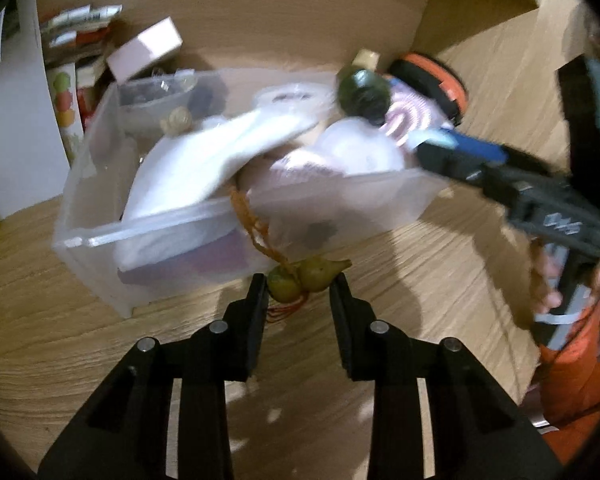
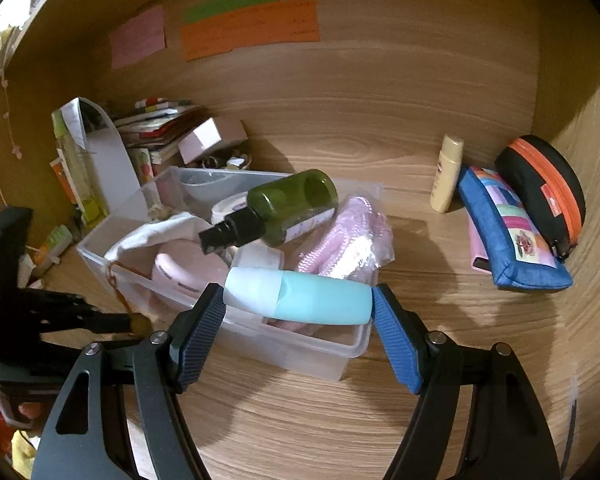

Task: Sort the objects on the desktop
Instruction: 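Carry the pear ornament and mint tube over the clear box, then open both grippers to drop the ornament and tube into the box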

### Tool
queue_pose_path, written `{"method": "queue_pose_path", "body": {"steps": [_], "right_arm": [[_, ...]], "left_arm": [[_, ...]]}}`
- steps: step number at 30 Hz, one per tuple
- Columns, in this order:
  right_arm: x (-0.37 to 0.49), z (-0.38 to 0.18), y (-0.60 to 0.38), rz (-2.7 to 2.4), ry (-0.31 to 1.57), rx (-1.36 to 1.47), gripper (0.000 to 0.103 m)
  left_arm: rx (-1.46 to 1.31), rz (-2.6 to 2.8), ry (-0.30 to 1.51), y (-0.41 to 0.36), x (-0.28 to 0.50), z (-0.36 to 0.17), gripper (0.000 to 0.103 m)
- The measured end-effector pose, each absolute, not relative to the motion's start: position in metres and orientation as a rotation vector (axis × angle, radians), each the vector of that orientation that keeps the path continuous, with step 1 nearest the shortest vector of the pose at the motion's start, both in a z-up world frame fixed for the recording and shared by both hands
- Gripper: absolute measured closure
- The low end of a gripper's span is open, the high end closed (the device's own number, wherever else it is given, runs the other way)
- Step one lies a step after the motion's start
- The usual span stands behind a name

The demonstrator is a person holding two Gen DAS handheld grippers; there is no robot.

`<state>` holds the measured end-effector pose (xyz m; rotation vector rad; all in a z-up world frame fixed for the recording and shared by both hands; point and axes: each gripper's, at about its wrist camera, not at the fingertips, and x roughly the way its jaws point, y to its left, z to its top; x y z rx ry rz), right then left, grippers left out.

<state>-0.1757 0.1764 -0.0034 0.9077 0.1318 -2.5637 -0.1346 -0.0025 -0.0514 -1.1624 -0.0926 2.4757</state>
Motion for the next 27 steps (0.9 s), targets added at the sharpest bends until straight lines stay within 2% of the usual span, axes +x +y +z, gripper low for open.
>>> {"method": "queue_pose_path", "body": {"steps": [13,27], "right_arm": [[-0.174,-0.006,0.173,-2.596,0.157,0.875,0.031],[-0.173,-0.010,0.167,-2.495,0.092,0.873,0.031]], "left_arm": [[-0.987,2.573,-0.077,-0.012,-0.145,0.009,0.072],[-1.120,2.681,-0.115,-0.058,-0.163,-0.006,0.072]]}}
